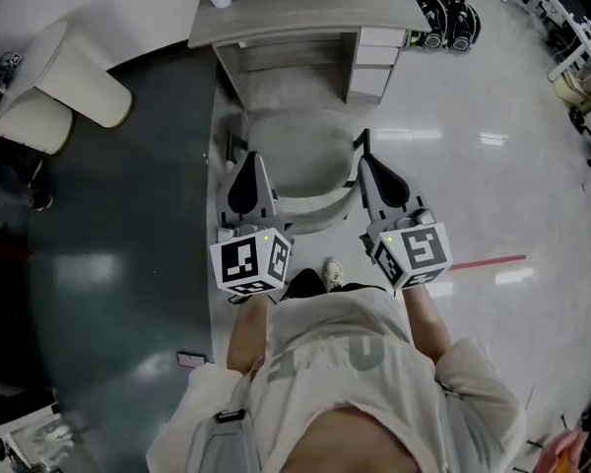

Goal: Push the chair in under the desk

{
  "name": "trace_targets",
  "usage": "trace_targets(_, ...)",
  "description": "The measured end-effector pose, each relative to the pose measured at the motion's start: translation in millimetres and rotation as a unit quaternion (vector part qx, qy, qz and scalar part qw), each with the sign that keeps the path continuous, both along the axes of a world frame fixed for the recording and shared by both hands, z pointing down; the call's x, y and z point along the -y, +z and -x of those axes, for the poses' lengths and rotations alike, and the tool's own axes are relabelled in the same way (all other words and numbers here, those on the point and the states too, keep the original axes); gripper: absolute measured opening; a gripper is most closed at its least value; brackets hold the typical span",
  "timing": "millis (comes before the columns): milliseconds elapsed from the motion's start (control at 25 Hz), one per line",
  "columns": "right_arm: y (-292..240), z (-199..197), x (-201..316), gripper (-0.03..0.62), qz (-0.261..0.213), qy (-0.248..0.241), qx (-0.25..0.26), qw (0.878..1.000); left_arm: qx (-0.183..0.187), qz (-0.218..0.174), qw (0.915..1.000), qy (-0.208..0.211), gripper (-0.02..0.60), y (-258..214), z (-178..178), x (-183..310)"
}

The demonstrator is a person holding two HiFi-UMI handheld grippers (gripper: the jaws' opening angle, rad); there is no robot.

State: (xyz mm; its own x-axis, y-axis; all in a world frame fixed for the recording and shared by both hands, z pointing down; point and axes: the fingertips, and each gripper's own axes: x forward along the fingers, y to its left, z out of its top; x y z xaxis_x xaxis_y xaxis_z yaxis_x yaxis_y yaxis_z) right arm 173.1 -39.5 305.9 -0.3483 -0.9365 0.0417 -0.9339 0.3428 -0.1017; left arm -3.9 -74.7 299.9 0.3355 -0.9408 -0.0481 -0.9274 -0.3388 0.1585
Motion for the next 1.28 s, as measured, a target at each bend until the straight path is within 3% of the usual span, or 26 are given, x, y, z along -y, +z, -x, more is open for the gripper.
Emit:
trace_targets(240, 7, 10, 12, 0.018, 0.011, -0.007, 0.002, 1.0, 0.009, 0.015, 0.9998, 0.005, 0.015, 5, 12, 15)
trace_targets(440, 25, 22, 14, 0.02, 0.037, -0.043, -0.025, 0.998, 0.075, 0.035, 0.9948, 0.06, 0.02, 22, 2, 18)
trace_targets(480, 29, 26, 17, 0.021, 0.045, -0.057, -0.031, 0.997, 0.088, 0.044, 0.9917, 0.082, 0.046, 27, -2, 19)
trace_targets(520, 34, 31, 21, 0.023, 0.055, -0.072, -0.034, 0.995, 0.1, 0.055, 0.9875, 0.108, 0.126, 32, -7, 20)
trace_targets(560, 40, 37, 25, 0.07, 0.067, -0.089, -0.035, 0.993, 0.113, 0.066, 0.9821, 0.135, 0.166, 39, -11, 22)
trace_targets(600, 47, 43, 28, 0.205, 0.08, -0.107, -0.037, 0.99, 0.132, 0.076, 0.975, 0.162, 0.181, 48, -15, 22)
trace_targets(640, 55, 50, 28, 0.227, 0.095, -0.124, -0.04, 0.987, 0.159, 0.086, 0.9652, 0.189, 0.196, 58, -19, 19)
trace_targets(720, 73, 62, 22, 0.227, 0.124, -0.158, -0.062, 0.978, 0.228, 0.108, 0.9352, 0.249, 0.198, 85, -26, 4)
trace_targets(800, 95, 76, 11, 0.227, 0.154, -0.198, -0.105, 0.962, 0.289, 0.135, 0.8971, 0.305, 0.198, 118, -28, -12)
trace_targets(1040, 160, 112, -26, 0.227, 0.221, -0.315, -0.21, 0.899, 0.409, 0.207, 0.7913, 0.405, 0.198, 211, -15, -54)
trace_targets(1200, 207, 118, -48, 0.227, 0.252, -0.365, -0.283, 0.851, 0.482, 0.232, 0.7071, 0.463, 0.198, 254, -10, -81)
trace_targets(1280, 232, 119, -59, 0.227, 0.265, -0.387, -0.32, 0.823, 0.507, 0.238, 0.676, 0.478, 0.198, 270, -10, -88)
